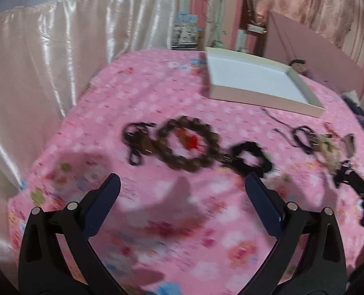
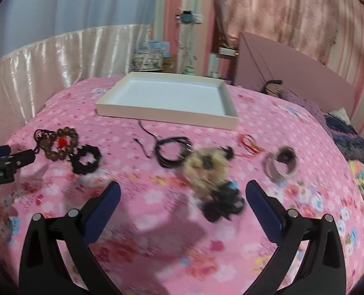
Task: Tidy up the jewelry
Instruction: 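Grasp the black cord necklace with the left tool while the right tool grasps the black scrunchie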
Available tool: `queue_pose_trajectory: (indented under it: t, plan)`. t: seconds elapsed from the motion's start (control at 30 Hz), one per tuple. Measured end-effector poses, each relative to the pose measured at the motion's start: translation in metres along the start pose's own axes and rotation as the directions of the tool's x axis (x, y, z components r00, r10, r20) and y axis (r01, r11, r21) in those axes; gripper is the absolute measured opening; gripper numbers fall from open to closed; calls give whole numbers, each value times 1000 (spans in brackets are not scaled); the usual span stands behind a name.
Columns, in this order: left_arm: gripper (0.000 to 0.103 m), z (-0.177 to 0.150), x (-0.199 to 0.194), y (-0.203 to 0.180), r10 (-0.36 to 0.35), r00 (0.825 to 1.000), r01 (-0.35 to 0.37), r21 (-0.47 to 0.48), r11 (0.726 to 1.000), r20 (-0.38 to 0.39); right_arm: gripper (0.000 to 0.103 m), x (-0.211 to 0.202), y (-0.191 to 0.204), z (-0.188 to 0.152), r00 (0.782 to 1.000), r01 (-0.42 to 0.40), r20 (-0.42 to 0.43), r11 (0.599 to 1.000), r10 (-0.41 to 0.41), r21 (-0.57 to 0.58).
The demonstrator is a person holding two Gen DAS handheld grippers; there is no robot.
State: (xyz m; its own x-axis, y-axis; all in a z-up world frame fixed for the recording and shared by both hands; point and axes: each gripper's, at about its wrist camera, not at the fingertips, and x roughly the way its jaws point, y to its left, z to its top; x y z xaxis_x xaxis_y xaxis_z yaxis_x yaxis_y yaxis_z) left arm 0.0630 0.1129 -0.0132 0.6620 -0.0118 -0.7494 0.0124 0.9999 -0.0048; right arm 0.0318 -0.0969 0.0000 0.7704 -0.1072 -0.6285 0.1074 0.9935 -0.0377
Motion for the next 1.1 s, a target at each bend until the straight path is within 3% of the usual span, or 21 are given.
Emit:
queue_pose_trajectory:
  t: [0.17, 0.37, 0.53, 0.67, 0.73, 0.87, 1.1]
  plan:
    - [100, 12, 20, 16, 36, 999, -35, 17, 999, -29, 101, 21, 12, 18, 998, -48, -35, 999, 48, 6]
    - [97, 30, 31, 39, 18, 999, -18, -7, 1000, -40, 100, 41, 28, 25, 995, -74, -74, 997, 74, -2]
    - [81, 39, 51, 52, 27, 996, -29, -16, 999, -85, 83, 60, 38, 28, 986, -103, -135, 995, 103, 3]
    - [64, 43, 70, 67, 2, 991, -11, -59, 998, -137, 82, 69, 46, 30, 980, -123, -154, 992, 125, 23]
    - [63, 46, 76, 74, 9, 989, -19, -72, 997, -145, 81, 74, 51, 32, 978, -132, -161, 991, 134, 23]
    - [62, 51, 86, 79, 2, 987, -15, -84, 996, -159, 68, 86, 62, 34, 968, -156, -195, 988, 157, 22]
    - [55, 50, 95, 81, 4, 984, -19, -86, 996, -178, 63, 97, 82, 36, 961, -169, -223, 986, 165, 3]
